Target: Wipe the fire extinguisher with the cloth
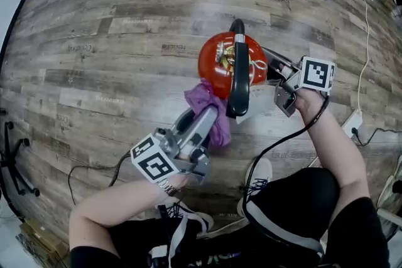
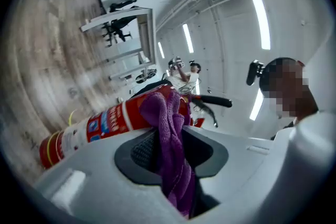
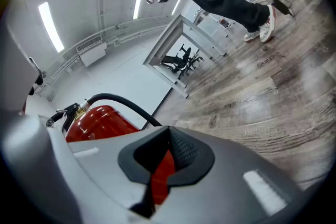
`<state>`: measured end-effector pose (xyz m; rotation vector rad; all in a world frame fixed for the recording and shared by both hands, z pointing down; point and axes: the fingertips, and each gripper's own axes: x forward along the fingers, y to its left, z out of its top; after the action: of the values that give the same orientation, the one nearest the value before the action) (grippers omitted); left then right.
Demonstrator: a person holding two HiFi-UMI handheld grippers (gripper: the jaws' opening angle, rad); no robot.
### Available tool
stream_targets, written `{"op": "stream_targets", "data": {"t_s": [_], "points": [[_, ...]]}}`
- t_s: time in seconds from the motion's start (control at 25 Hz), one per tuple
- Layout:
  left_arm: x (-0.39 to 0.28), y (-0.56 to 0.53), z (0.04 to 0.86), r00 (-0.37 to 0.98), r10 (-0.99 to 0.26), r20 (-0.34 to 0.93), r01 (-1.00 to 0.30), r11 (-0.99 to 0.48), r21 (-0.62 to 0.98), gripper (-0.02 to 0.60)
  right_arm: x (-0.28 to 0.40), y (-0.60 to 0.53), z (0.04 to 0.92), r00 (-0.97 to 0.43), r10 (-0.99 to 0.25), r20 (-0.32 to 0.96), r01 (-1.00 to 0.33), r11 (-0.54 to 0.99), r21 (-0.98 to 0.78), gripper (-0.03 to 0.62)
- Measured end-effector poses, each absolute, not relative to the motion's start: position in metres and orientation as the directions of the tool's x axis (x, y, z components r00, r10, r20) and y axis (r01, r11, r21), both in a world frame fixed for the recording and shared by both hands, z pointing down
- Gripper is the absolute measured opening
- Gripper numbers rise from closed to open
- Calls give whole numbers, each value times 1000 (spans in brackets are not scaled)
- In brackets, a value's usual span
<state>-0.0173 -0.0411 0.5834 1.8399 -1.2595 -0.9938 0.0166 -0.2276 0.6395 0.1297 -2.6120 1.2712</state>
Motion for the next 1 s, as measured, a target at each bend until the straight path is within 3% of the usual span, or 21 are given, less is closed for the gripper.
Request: {"op": "stream_targets", "data": {"t_s": [0.12, 0.36, 0.56, 0.72, 1.0], "points": [[-6, -43, 633, 237, -965, -112, -380, -198, 904, 106, 19, -227, 639, -970, 17, 244, -181, 620, -764, 5], [16, -52, 720, 302, -951, 56, -449, -90, 889, 106, 38, -236, 649, -959, -25, 284, -240, 607, -757, 5], [21, -53, 808, 342, -908, 241, -523, 29, 852, 105, 63, -248, 678, -910, -119, 398, -399, 513, -760, 5], [18, -45, 860, 346, -868, 357, -510, 146, 848, 105, 73, -252, 686, -899, -136, 416, -426, 491, -760, 5], [24, -45, 849, 414, -861, 296, -407, 116, 906, 104, 81, -260, 686, -901, -153, 407, -428, 480, -766, 5]]}}
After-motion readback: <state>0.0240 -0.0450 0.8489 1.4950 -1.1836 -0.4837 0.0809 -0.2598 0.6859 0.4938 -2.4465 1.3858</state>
